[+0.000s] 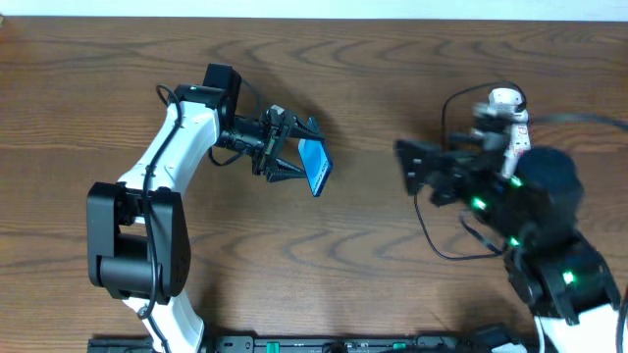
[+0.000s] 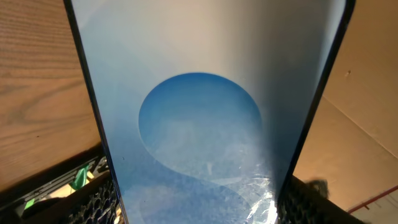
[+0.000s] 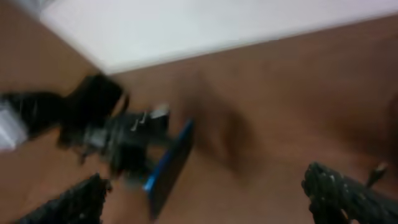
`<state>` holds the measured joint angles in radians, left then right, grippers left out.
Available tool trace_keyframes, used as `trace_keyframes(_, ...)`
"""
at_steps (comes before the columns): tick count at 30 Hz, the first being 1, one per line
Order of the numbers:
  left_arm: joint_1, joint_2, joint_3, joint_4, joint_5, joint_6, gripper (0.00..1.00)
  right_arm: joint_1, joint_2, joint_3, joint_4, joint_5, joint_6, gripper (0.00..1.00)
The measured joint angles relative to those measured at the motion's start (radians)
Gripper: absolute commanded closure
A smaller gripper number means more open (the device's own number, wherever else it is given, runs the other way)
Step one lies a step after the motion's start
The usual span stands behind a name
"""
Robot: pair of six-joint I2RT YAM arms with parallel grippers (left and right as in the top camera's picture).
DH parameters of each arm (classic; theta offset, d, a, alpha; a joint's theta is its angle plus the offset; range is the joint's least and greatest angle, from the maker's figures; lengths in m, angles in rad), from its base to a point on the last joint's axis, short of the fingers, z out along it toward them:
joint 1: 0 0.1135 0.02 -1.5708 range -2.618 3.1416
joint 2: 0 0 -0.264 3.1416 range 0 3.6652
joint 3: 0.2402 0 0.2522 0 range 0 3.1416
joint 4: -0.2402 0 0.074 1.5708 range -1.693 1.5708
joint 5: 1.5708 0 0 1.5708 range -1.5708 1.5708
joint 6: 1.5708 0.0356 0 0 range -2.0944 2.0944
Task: Plug charger to phone and switch on socket
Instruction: 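Reach the right gripper to the phone and grasp its edge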
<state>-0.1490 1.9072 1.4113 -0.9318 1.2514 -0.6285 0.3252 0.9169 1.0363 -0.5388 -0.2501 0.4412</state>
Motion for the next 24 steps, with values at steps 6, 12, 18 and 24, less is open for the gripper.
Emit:
trace_keyframes(6, 0.0, 0.0, 0.0, 0.0, 0.0, 0.0, 0.3, 0.254, 0.154, 0.111, -0.045, -0.042, 0.008, 0.01)
trace_keyframes(12, 0.0, 0.0, 0.0, 0.0, 0.0, 0.0, 0.3, 0.335, 0.264, 0.113, -0.018, -0.04, 0.011, 0.01)
trace_keyframes(18, 0.0, 0.0, 0.0, 0.0, -0.001, -0.027, 0.3, 0.418, 0.365, 0.113, -0.053, 0.102, 0.09, 0.01)
trace_keyframes(24, 0.0, 0.0, 0.0, 0.0, 0.0, -0.057, 0.3, 0.518, 0.394, 0.113, -0.077, 0.385, 0.314, 0.01)
